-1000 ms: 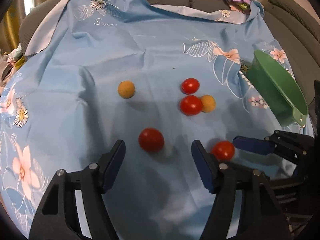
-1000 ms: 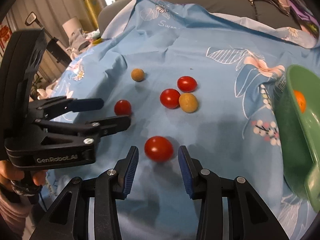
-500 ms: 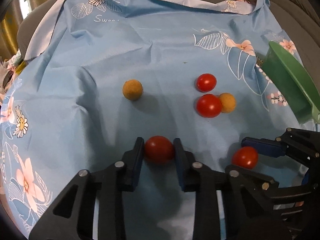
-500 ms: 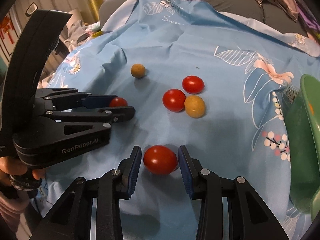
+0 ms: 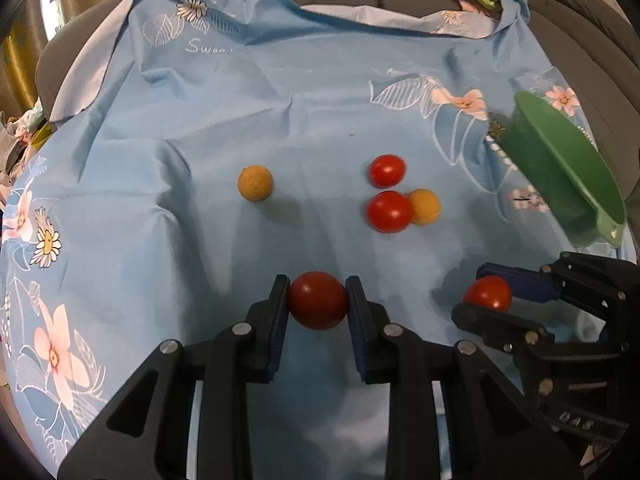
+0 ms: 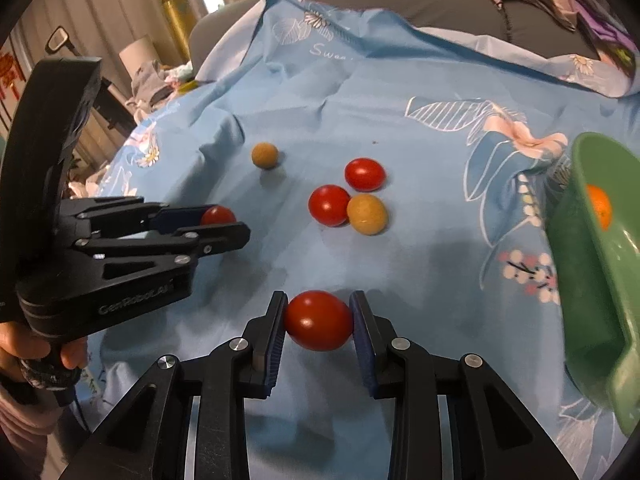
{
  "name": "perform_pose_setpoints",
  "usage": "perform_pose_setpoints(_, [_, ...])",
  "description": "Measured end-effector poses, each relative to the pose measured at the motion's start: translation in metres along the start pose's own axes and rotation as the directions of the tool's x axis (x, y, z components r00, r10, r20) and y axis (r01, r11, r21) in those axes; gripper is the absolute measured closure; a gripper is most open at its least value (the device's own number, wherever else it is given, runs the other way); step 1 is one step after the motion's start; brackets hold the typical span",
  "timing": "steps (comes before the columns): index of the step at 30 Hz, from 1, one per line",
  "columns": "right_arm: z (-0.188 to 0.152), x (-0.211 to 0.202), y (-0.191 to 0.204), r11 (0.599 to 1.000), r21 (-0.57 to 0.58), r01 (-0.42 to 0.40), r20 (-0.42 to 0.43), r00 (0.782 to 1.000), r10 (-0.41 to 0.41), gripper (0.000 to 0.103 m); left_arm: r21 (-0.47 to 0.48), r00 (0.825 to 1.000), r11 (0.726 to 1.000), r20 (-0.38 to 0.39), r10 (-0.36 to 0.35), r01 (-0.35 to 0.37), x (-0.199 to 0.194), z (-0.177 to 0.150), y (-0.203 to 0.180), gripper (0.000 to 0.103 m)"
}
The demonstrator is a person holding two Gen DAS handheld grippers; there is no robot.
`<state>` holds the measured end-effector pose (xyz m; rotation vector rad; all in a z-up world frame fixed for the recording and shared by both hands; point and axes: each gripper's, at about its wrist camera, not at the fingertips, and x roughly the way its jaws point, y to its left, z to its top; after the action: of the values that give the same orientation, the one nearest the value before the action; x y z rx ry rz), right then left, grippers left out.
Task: Organize fruits
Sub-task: 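Grasp a cherry tomato with the left gripper while the right gripper grasps another, then carry both cherry tomatoes over the green bowl and open both grippers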
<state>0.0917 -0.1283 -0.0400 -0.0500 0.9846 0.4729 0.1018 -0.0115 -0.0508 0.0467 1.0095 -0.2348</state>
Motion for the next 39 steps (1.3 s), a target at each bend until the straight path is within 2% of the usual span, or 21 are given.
perform_pose_setpoints(9, [-0.004, -0.034, -0.009, 0.999, 0.038, -0.013, 0.070, 0.997, 0.011, 0.069, 0.011, 0.998, 1.000, 0.060, -0.030, 0.029, -0.036, 0.002, -0.018, 0.076])
perform_pose_setpoints(21, [-0.009, -0.088, -0.031, 0.996, 0.095, -0.005, 0.189, 0.982, -0.013, 0.069, 0.095, 0.988, 0.993, 0.136, -0.075, 0.063, -0.075, 0.018, -0.064, 0.076])
perform_pose_setpoints(29, [-0.017, -0.122, -0.057, 0.989, 0.145, 0.023, 0.262, 0.963, -0.061, 0.069, 0.180, 0.978, 0.979, 0.167, -0.127, 0.097, -0.087, 0.038, -0.110, 0.076])
perform_pose_setpoints(39, [-0.031, -0.150, -0.095, 0.971, 0.228, 0.067, 0.307, 0.942, -0.137, 0.069, 0.283, 0.969, 0.949, 0.163, -0.187, 0.136, -0.085, 0.060, -0.166, 0.076])
